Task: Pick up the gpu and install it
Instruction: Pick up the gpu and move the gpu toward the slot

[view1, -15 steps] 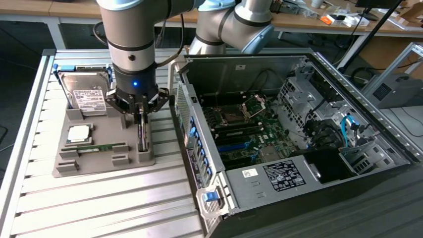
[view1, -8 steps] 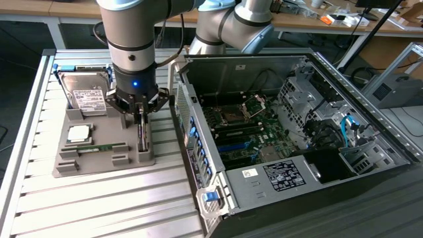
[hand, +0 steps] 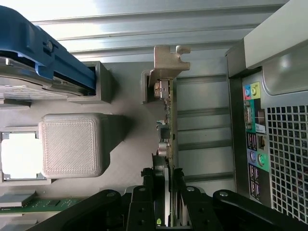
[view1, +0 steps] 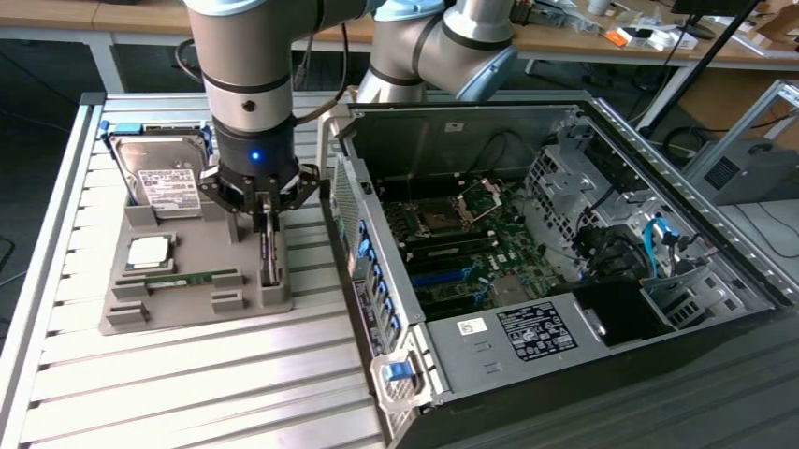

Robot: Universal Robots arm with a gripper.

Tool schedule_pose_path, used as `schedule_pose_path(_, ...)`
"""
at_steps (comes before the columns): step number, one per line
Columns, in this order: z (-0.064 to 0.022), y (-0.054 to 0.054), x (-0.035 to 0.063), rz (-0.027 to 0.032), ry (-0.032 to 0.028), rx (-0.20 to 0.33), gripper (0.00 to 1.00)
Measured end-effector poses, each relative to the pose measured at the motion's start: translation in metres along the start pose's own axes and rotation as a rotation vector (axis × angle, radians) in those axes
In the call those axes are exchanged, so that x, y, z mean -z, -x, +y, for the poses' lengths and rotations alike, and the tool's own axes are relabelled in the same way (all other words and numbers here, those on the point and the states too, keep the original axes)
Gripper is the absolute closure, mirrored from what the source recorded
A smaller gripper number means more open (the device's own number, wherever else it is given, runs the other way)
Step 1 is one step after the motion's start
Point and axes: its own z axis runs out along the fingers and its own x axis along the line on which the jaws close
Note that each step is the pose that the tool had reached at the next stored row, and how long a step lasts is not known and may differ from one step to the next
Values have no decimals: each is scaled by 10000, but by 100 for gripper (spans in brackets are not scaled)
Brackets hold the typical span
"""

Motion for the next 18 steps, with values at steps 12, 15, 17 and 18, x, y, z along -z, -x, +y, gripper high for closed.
schedule_pose_path(12, 1, 0, 20, 0, 0, 0, 73)
schedule_pose_path(15, 1, 1, 28, -1, 0, 0, 73)
schedule_pose_path(17, 1, 1, 33, 0, 0, 0, 73)
schedule_pose_path(18, 2, 1, 37, 0, 0, -1, 73)
